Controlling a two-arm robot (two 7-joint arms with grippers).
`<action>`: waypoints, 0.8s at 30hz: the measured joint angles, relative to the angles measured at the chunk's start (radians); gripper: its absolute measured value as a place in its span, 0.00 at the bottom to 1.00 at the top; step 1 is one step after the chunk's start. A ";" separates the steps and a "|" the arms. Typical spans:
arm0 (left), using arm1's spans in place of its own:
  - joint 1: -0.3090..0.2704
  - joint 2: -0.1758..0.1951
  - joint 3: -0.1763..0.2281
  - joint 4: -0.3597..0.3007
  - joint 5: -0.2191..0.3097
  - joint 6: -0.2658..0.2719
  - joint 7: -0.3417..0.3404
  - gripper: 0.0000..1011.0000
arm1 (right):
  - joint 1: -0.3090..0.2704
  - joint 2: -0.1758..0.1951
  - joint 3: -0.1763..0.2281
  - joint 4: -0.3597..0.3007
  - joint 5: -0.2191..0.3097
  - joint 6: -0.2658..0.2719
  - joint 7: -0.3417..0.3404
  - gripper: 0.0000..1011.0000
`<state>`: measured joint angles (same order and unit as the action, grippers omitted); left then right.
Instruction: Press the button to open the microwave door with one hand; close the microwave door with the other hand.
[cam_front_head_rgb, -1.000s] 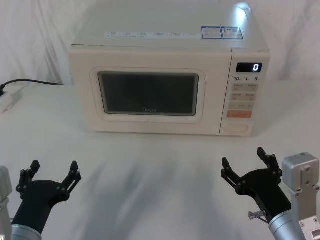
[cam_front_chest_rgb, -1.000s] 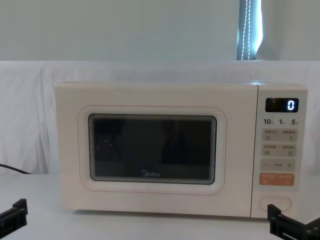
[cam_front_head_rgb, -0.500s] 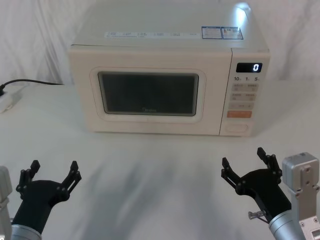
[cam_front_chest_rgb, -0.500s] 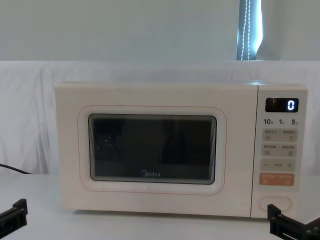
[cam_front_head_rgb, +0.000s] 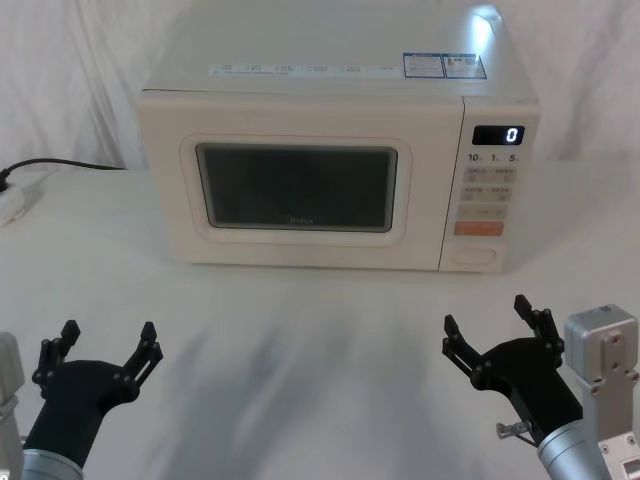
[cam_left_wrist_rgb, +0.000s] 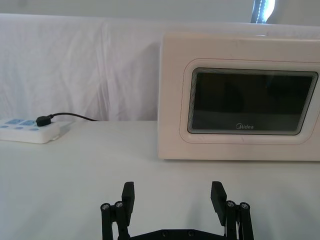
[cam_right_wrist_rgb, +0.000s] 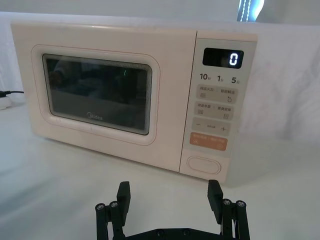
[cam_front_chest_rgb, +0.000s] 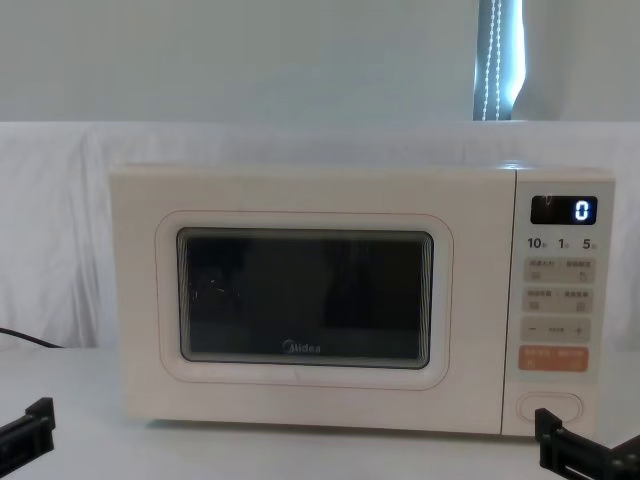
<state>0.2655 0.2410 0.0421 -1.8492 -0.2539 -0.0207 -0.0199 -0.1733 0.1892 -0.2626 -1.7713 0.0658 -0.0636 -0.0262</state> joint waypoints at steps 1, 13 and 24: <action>0.000 0.000 0.000 0.000 0.000 0.000 0.000 0.99 | 0.000 0.000 0.000 0.000 0.000 0.000 0.000 0.99; 0.000 0.000 0.000 0.000 0.000 0.000 0.000 0.99 | 0.000 0.000 0.000 0.000 0.000 0.000 0.000 0.79; 0.000 0.000 0.000 0.000 0.000 0.000 0.000 0.99 | 0.000 0.000 0.000 0.000 0.000 0.000 0.000 0.46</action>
<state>0.2655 0.2409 0.0421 -1.8492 -0.2539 -0.0207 -0.0199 -0.1733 0.1892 -0.2626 -1.7713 0.0659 -0.0637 -0.0261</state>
